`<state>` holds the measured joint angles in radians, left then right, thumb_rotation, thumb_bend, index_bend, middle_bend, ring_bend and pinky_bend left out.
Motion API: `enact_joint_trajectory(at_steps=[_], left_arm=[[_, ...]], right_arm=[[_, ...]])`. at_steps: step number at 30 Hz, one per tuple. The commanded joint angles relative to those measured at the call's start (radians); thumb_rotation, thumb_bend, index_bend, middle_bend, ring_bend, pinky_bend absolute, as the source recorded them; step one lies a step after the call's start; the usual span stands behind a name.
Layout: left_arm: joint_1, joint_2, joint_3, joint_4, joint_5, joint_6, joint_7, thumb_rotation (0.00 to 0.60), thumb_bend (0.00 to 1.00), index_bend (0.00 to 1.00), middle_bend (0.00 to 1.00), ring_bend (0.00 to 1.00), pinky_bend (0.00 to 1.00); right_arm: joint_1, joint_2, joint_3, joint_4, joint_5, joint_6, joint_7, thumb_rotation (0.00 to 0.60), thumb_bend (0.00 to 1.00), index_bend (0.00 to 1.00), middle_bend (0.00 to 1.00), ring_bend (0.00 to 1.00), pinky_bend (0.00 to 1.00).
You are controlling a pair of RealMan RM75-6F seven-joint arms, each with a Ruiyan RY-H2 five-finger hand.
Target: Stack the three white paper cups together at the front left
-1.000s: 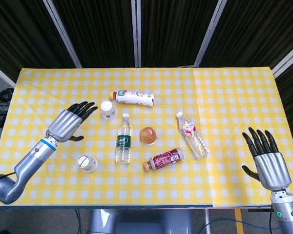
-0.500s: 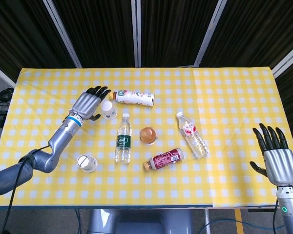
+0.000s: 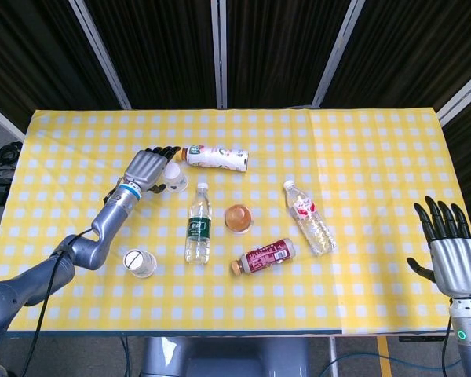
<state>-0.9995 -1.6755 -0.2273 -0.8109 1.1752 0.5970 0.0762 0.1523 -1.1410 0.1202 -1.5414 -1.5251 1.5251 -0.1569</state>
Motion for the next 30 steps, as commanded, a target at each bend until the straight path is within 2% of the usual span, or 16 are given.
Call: enact_joint_trajectory(at_steps=[1, 4, 8, 18, 25, 30], left_arm=[[-0.001, -0.013, 0.009, 0.025, 0.016, 0.014, -0.011, 0.6, 0.31, 0.24, 0.31, 0.34, 0.41], [0.003, -0.022, 0.011, 0.037, 0.029, 0.037, -0.021, 0.6, 0.31, 0.33, 0.37, 0.39, 0.44], [0.005, -0.018, 0.015, 0.029, 0.048, 0.052, -0.049, 0.6, 0.31, 0.39, 0.41, 0.42, 0.45], [0.021, 0.025, 0.023, -0.04, 0.077, 0.099, -0.064, 0.6, 0.31, 0.44, 0.44, 0.45, 0.47], [0.06, 0.136, 0.023, -0.186, 0.112, 0.171, -0.103, 0.6, 0.31, 0.45, 0.45, 0.45, 0.47], [0.103, 0.276, 0.038, -0.374, 0.154, 0.222, -0.136, 0.6, 0.31, 0.46, 0.45, 0.45, 0.47]], right_arm=[[0.0, 0.0, 0.0, 0.001, 0.001, -0.001, 0.001, 0.6, 0.0, 0.0, 0.0, 0.0, 0.0], [0.001, -0.001, 0.0, 0.002, 0.001, -0.003, 0.002, 0.6, 0.0, 0.0, 0.0, 0.0, 0.0], [0.001, -0.001, -0.001, 0.0, -0.003, 0.0, 0.0, 0.6, 0.0, 0.0, 0.0, 0.0, 0.0], [-0.001, 0.001, -0.002, -0.005, -0.008, 0.004, 0.0, 0.6, 0.0, 0.0, 0.0, 0.0, 0.0], [0.0, 0.001, -0.005, -0.008, -0.015, 0.005, 0.001, 0.6, 0.0, 0.0, 0.0, 0.0, 0.0], [-0.002, 0.001, -0.01, -0.016, -0.024, 0.008, -0.005, 0.6, 0.0, 0.0, 0.0, 0.0, 0.0]])
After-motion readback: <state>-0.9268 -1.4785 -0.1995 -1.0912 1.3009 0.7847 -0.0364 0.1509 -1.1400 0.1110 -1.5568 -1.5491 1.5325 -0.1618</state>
